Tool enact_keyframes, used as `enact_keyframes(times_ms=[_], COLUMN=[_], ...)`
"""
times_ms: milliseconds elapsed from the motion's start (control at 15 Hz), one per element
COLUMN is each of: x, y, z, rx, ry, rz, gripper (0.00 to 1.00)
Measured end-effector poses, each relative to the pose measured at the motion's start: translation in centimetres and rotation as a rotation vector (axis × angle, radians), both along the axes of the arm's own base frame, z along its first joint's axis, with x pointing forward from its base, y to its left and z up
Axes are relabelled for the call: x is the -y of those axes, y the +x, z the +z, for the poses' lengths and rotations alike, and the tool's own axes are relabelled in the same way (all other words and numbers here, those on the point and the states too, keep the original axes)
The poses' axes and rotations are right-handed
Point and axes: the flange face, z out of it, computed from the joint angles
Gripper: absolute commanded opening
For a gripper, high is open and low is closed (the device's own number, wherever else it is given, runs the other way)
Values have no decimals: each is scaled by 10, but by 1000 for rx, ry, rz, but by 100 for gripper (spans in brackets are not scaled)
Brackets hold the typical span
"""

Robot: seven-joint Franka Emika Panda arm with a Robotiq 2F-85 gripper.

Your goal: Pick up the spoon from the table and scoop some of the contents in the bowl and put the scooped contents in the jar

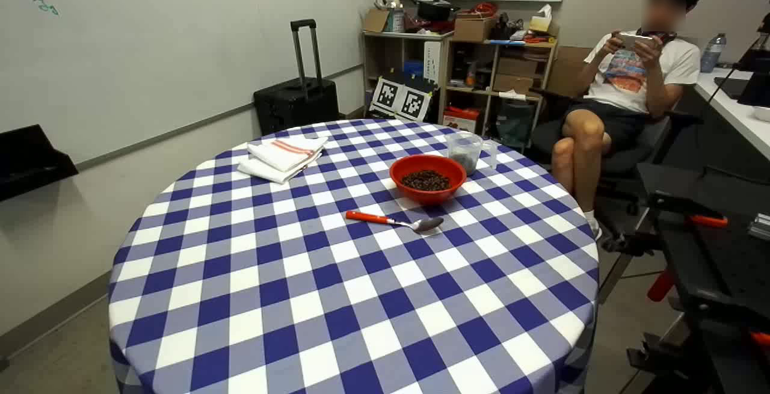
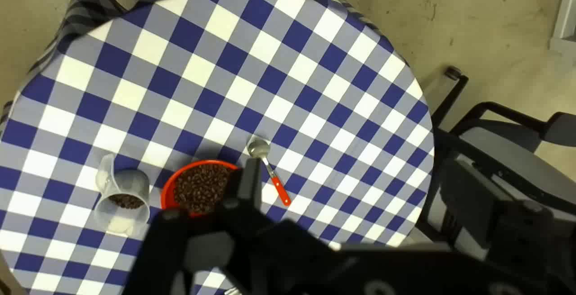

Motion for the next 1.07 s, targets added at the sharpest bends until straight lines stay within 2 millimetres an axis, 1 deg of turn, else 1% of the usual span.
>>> enact_keyframes(times_ms=[200,533,667,867,1067], x=[-2,-2,-1,-4,-14], y=[-1,-1,1,8,26], z=[-10,-12,-8,-1,-6], rx=[-25,-29,-18,19,34], ry=[4,4,1,-15,-55], rz=[3,3,4,13,32], gripper=[100,100,100,100,100])
